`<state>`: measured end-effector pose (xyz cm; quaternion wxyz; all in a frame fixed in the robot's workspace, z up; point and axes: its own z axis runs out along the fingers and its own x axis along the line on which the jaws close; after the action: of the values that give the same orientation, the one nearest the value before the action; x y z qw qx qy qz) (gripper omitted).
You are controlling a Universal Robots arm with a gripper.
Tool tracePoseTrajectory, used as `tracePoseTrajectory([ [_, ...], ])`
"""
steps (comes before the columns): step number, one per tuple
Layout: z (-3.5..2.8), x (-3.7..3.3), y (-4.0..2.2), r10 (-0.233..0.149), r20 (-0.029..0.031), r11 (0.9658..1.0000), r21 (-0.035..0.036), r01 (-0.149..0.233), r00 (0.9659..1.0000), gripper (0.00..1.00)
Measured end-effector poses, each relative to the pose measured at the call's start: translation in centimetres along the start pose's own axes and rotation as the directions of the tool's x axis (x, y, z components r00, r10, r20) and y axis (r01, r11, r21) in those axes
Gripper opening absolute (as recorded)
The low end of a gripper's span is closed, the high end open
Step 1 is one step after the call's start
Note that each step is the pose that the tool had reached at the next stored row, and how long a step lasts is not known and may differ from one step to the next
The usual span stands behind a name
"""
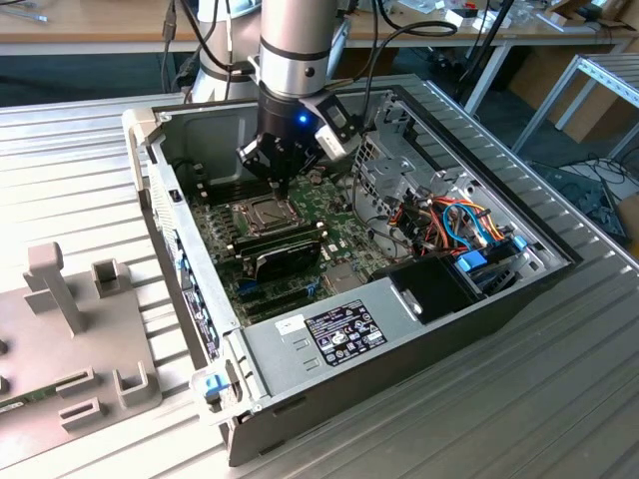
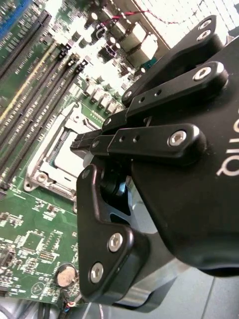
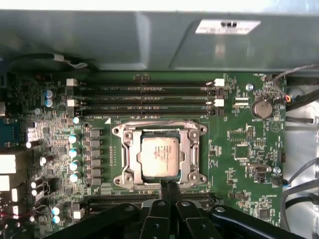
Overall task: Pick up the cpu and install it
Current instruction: 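Install the second cpu locking lever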
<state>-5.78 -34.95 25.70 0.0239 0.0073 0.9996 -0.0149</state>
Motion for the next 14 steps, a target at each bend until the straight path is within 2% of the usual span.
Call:
tracePoseTrajectory([
  [5,0.12,0.05,-1.04,0.0,0.0,1.0,-0.0001,0.0,1.0,0.11],
  [14,0.42,0.15,-1.25,0.0,-0.0008,1.0,0.0,0.0,1.0,0.11],
])
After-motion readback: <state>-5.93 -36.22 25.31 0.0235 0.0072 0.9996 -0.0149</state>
